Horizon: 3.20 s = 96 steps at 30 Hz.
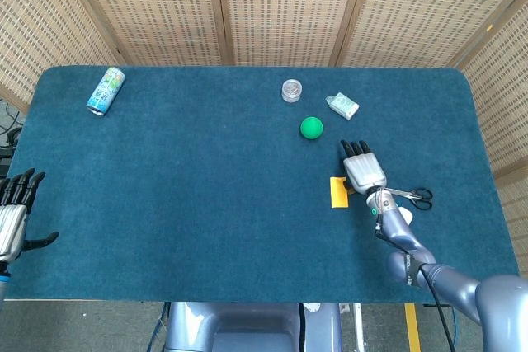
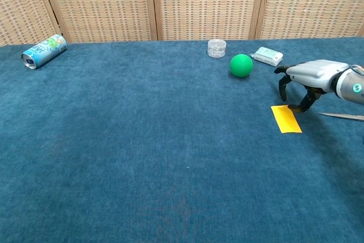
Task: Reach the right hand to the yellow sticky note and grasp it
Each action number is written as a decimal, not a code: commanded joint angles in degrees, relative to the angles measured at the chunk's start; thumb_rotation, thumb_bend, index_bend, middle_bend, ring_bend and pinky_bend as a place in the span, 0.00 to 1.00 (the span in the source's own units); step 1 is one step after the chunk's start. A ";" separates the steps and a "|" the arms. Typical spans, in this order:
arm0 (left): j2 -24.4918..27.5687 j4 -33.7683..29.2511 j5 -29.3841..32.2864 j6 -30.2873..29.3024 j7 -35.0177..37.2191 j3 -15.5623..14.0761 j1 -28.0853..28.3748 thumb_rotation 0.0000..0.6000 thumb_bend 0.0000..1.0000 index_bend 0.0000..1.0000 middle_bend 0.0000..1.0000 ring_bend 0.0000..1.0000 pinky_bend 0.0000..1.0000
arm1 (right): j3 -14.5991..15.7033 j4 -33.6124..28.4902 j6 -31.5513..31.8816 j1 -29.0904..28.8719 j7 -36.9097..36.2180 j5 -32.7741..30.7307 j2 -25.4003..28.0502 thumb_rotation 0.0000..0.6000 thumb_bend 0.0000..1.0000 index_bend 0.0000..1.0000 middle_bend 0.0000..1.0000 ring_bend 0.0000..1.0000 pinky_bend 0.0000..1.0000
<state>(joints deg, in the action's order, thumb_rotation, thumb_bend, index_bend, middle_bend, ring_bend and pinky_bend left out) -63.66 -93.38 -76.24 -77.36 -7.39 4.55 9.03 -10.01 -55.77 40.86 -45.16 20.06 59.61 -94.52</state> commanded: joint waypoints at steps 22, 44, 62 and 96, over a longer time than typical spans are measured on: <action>0.13 -0.04 0.32 0.25 0.16 -0.05 0.17 1.00 0.01 0.00 0.00 0.00 0.00 | 0.74 1.13 -0.76 -0.31 -0.04 0.20 -1.23 1.00 0.47 0.54 0.00 0.00 0.00; 0.05 -0.05 0.58 0.39 -0.07 -0.12 0.30 1.00 0.01 0.00 0.00 0.00 0.00 | 1.02 4.09 0.83 -0.01 -1.60 2.38 -2.94 1.00 0.57 0.68 0.05 0.00 0.00; 0.40 -0.64 0.11 0.85 -0.03 -0.64 0.42 1.00 0.01 0.00 0.00 0.00 0.00 | 8.86 -25.93 21.03 9.00 -10.03 25.07 18.60 1.00 0.61 0.69 0.08 0.00 0.00; 0.73 -0.98 -2.89 -1.27 1.01 -1.83 -0.75 1.00 0.01 0.00 0.00 0.00 0.00 | 11.47 -34.95 53.48 32.30 -18.88 31.23 28.21 1.00 0.00 0.00 0.00 0.00 0.00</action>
<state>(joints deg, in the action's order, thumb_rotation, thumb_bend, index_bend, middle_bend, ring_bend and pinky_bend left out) -62.93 -94.36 -79.13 -78.64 -6.38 2.73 8.28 1.64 -90.59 94.18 -13.26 1.45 91.08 -65.95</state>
